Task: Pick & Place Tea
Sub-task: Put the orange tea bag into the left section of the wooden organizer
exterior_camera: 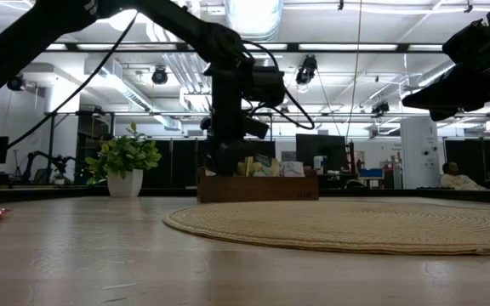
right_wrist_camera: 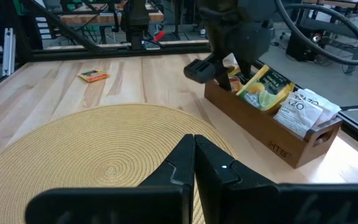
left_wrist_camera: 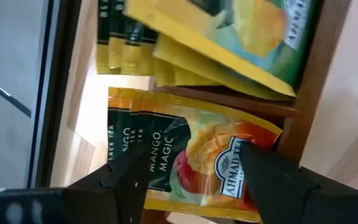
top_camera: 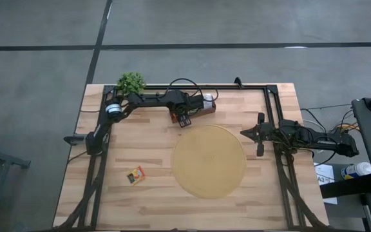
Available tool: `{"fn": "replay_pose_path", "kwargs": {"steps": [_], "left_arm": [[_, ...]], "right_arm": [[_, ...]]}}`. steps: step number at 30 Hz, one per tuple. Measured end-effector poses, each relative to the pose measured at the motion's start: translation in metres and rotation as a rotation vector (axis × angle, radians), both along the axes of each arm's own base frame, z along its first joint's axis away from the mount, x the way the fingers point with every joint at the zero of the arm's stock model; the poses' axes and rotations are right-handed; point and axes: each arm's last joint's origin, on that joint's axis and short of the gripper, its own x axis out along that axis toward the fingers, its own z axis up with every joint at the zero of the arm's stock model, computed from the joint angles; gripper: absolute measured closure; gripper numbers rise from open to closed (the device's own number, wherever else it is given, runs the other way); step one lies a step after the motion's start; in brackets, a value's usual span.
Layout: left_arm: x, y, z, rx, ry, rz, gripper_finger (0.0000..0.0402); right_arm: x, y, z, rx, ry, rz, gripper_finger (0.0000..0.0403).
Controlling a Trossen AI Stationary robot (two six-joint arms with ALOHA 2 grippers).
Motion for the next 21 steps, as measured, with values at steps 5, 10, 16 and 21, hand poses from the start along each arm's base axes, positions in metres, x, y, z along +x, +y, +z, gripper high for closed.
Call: {"fn": "replay_pose_path", "kwargs": {"steps": [5,10,16,21], "left_arm": [[0.002,0.002,-0.006,0.031,0.005,0.005,0.0161],[0.002,0.002,0.0,0.031,0.008,-0.001,0.0161],[0.0,-0.001,0.022,0.007,0.045,-0.004,0.0161],[0.002,-0.001,0.045,0.016,0.019,0.01,0.0161]], "right_arm": [[0.0,0.0,0.0,0.0,0.0,0.0,0.0394],[0.0,0.0,0.0,0.0,0.0,0.0,0.0394],[0.0,0.0,0.0,0.0,0.0,0.0,0.0394],[0.0,0.0,0.0,0.0,0.0,0.0,0.0394]]}}
